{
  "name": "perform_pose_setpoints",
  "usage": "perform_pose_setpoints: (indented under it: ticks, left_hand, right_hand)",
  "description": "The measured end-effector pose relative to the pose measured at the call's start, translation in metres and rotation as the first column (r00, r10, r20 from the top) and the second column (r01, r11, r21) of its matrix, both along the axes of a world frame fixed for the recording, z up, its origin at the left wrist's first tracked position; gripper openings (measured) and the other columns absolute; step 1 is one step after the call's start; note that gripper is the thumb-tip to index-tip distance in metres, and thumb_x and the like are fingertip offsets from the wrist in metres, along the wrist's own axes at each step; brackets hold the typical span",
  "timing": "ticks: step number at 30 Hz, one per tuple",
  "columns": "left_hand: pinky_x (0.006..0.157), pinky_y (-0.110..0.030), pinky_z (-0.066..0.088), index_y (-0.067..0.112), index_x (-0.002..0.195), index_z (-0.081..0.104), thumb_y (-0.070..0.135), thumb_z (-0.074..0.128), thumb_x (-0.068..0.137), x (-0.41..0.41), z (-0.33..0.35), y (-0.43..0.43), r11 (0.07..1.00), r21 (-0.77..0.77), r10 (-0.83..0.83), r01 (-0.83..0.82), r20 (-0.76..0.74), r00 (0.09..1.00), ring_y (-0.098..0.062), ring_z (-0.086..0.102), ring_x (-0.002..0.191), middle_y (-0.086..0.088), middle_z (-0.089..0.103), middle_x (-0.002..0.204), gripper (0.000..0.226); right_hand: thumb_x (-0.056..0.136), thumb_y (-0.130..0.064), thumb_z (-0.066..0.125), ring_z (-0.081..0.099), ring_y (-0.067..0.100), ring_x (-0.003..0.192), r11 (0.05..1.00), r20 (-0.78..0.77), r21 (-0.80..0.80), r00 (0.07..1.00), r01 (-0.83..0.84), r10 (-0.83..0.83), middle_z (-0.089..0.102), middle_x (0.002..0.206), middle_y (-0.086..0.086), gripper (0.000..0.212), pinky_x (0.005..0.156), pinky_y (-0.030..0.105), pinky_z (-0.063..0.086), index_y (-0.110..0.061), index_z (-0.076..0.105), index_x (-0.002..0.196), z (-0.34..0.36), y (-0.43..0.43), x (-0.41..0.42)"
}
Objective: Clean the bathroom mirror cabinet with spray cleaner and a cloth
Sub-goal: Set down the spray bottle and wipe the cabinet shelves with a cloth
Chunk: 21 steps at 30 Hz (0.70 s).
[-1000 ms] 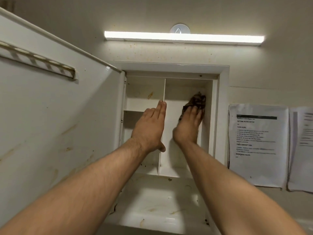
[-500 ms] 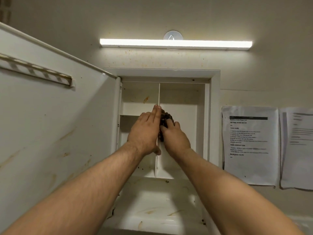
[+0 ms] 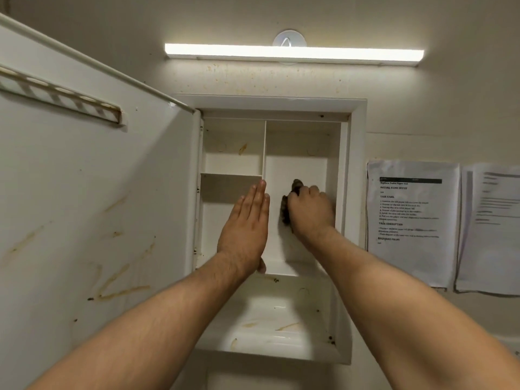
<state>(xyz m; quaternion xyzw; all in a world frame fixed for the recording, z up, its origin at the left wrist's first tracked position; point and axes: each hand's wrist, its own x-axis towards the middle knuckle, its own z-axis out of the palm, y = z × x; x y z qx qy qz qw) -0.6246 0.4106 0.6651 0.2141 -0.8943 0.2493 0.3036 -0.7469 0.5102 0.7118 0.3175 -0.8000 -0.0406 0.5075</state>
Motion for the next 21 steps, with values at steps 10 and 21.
perform_pose_setpoints:
  ticks: [10, 21]
  left_hand:
    - [0.121, -0.043, -0.021, -0.003, 0.15, -0.033, 0.064, 0.083, 0.07, 0.005, -0.019, -0.011, 1.0, -0.027, -0.013, 0.014, 0.022, 1.0, -0.033, -0.039, 0.145, -0.022, -0.053, 0.15, 0.156]
    - [0.126, -0.043, -0.015, 0.0, 0.152, -0.032, 0.07, 0.078, 0.07, 0.001, -0.026, -0.018, 0.997, 0.0, -0.073, 0.073, 0.01, 0.997, -0.031, -0.037, 0.147, -0.019, -0.05, 0.153, 0.154]
  right_hand:
    - [0.097, -0.021, 0.062, 0.056, 0.032, 0.118, 0.999, 0.02, -0.033, 0.999, -0.039, 0.039, 0.059, 0.131, 0.016, 0.039, 0.082, 0.042, 0.052, -0.01, 0.057, 0.134, -0.009, -0.001, -0.006]
    - [0.103, -0.02, 0.055, 0.053, 0.036, 0.125, 0.943, 0.01, 0.327, 0.997, 0.067, -0.074, 0.052, 0.14, 0.018, 0.038, 0.087, 0.045, 0.055, -0.008, 0.057, 0.138, -0.025, 0.021, -0.007]
